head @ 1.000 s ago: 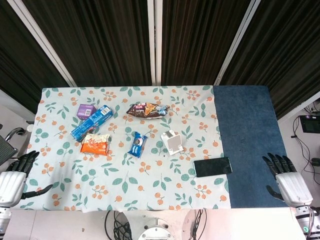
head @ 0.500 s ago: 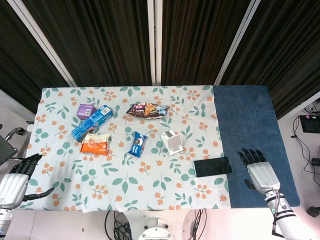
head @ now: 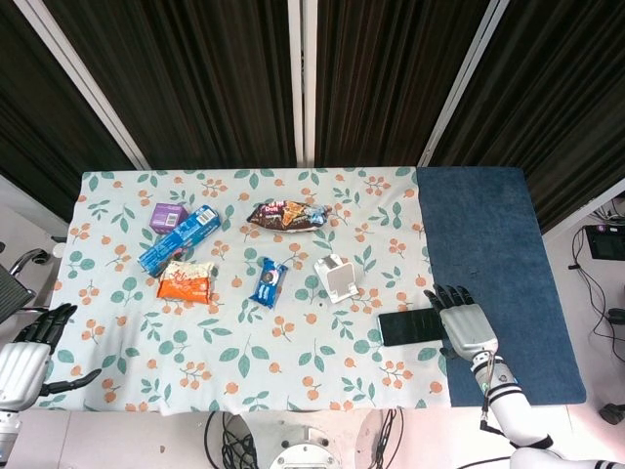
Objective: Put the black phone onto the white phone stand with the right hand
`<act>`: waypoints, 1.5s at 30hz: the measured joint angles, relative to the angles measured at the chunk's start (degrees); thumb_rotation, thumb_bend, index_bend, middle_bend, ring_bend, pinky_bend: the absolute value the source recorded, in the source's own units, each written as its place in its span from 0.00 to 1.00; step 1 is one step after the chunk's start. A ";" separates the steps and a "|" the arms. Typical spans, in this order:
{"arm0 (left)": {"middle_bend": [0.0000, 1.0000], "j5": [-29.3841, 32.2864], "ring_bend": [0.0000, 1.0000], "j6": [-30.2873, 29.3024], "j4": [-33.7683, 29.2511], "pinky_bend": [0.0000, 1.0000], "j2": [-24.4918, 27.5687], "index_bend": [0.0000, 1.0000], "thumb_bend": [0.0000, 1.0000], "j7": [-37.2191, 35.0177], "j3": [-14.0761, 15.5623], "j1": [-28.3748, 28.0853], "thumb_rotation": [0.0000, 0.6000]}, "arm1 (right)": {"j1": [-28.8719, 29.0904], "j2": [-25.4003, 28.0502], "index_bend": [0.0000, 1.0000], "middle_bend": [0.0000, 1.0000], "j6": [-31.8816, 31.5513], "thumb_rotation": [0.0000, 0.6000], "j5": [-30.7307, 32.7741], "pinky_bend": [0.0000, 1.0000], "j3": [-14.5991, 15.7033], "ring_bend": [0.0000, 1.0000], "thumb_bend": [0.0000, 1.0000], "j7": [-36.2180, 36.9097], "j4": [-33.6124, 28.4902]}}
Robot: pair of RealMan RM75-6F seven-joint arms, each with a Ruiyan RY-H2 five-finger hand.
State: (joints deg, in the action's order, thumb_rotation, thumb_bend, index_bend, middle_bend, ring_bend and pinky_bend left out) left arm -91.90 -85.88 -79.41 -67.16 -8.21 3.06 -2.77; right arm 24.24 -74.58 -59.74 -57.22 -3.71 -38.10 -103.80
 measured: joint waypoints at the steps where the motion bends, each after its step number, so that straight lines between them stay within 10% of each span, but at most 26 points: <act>1: 0.07 0.04 0.10 0.00 0.06 0.25 -0.01 0.03 0.07 -0.07 0.00 0.02 0.40 | 0.30 -0.31 0.00 0.00 0.10 1.00 0.39 0.00 -0.05 0.00 0.05 -0.06 0.25; 45: 0.07 0.85 0.10 0.17 1.77 0.25 -0.24 0.03 0.07 -1.93 0.16 0.57 0.41 | 6.59 -7.47 0.30 0.00 -2.10 1.00 8.18 0.00 2.14 0.00 0.14 -1.24 4.19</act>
State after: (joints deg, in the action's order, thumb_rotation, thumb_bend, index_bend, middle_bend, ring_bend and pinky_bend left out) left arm -91.05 -85.71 -77.64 -67.39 -10.14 3.22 -2.20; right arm 30.84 -82.05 -61.84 -49.04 -1.57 -39.34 -99.61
